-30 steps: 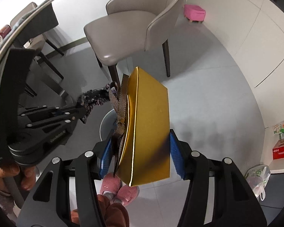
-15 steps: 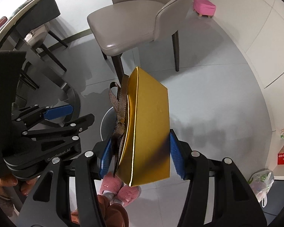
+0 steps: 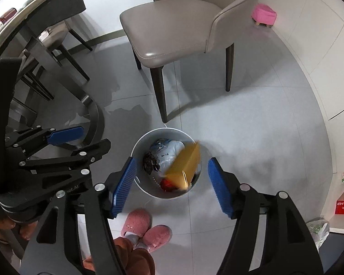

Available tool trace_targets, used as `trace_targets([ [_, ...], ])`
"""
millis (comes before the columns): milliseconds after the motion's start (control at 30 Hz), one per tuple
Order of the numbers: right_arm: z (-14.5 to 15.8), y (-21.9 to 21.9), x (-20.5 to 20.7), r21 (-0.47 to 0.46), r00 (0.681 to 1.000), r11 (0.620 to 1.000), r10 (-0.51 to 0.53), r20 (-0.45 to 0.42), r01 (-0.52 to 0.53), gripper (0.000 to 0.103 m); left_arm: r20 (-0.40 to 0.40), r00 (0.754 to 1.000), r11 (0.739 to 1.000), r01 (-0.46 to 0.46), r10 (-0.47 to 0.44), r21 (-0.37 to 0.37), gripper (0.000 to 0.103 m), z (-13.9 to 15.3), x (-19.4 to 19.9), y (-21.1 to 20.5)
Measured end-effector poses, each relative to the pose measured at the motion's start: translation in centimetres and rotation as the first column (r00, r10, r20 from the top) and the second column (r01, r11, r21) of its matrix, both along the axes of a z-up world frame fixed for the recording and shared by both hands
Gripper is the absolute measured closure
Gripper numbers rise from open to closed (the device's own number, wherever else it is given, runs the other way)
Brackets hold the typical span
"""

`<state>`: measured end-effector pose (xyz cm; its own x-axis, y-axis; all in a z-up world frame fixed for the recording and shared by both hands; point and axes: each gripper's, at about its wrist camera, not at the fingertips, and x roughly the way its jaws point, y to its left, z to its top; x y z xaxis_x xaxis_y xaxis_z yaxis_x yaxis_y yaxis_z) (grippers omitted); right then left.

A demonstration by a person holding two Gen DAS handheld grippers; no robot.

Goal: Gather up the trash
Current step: 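Open both tools to drop the wrapper and gold box into the bin, then move both tools back over the table toward the can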

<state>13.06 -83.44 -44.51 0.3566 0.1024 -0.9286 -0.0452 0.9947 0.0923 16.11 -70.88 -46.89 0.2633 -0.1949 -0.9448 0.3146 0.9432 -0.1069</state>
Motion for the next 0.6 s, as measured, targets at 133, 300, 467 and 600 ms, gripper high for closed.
trace_targets([
  [133,0.9,0.0,-0.1,-0.004,1.0,1.0,0.006,0.002,-0.006,0.04,0.007,1.0,1.0,-0.008,0.008,-0.007,0.05,1.2,0.0,0.3],
  [300,3.9,0.3,-0.4,-0.012,1.0,1.0,0.009,0.018,-0.009,0.04,0.022,1.0,1.0,-0.015,0.016,-0.006,0.05,4.4,-0.5,0.8],
  [467,8.8,1.0,-1.3,-0.018,0.999,1.0,0.019,0.045,-0.018,0.04,0.063,0.998,1.0,-0.015,0.016,-0.009,0.05,10.1,-1.4,2.2],
  [600,13.4,2.3,-2.5,-0.017,0.996,0.999,0.046,0.072,-0.045,0.04,0.11,0.994,1.0,-0.017,0.019,-0.015,0.05,15.6,-2.8,3.9],
])
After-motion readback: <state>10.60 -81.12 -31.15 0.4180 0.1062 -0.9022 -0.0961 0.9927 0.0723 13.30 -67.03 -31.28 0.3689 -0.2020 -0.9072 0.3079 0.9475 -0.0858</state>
